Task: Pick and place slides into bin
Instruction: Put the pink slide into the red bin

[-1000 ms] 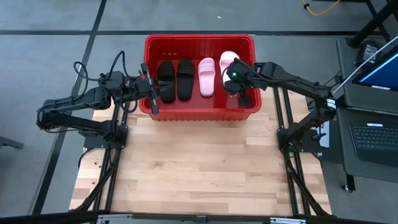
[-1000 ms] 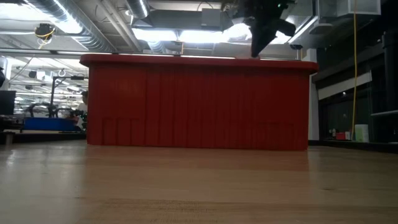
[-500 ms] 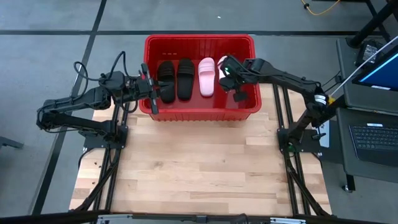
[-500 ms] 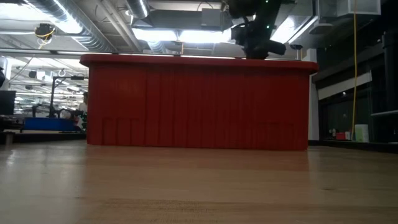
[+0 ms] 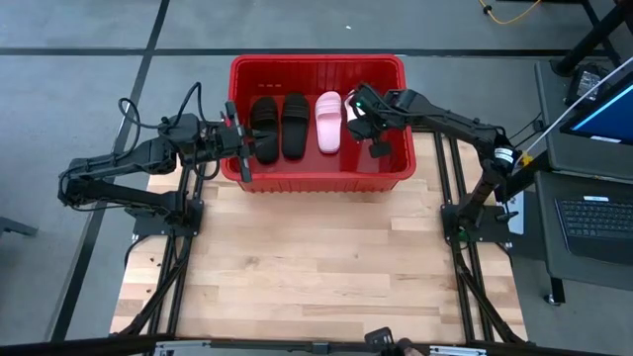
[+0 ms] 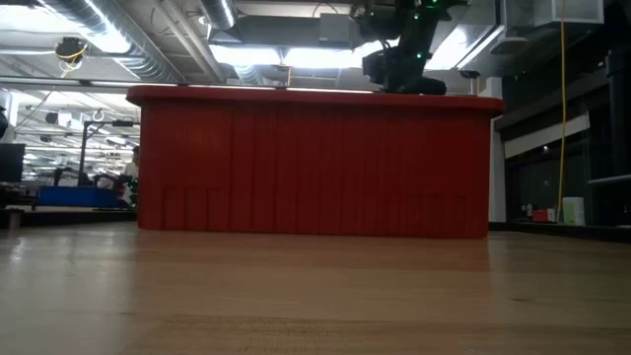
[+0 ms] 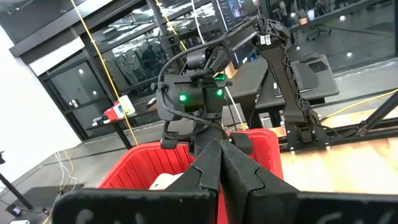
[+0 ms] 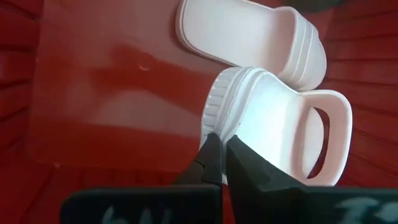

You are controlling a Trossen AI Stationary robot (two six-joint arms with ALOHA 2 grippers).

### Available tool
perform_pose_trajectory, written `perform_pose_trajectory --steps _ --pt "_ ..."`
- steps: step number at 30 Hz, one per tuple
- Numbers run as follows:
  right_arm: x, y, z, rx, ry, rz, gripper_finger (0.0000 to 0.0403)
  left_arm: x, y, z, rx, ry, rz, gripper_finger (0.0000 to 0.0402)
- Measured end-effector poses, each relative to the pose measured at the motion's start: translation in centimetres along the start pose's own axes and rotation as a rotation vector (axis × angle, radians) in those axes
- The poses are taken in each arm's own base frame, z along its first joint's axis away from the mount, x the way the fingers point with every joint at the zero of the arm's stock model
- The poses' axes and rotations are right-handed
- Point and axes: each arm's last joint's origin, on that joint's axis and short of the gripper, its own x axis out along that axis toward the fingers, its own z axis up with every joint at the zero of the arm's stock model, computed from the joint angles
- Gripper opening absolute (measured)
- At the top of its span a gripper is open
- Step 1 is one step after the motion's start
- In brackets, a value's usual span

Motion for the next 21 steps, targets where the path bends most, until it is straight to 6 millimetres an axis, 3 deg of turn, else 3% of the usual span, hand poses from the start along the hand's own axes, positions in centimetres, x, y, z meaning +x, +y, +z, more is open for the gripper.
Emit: perform_pose_trajectory --steps 15,21 --pt "0.4 -1.4 -1.0 0.021 -0.063 -0.003 0.0008 0.0 0.0 0.1 -0.001 -0.008 0.003 0.0001" --pt "1.8 -1.5 -1.0 0.021 -0.036 0.028 0.0008 0.0 0.0 0.1 -0.009 -0.007 0.003 0.0002"
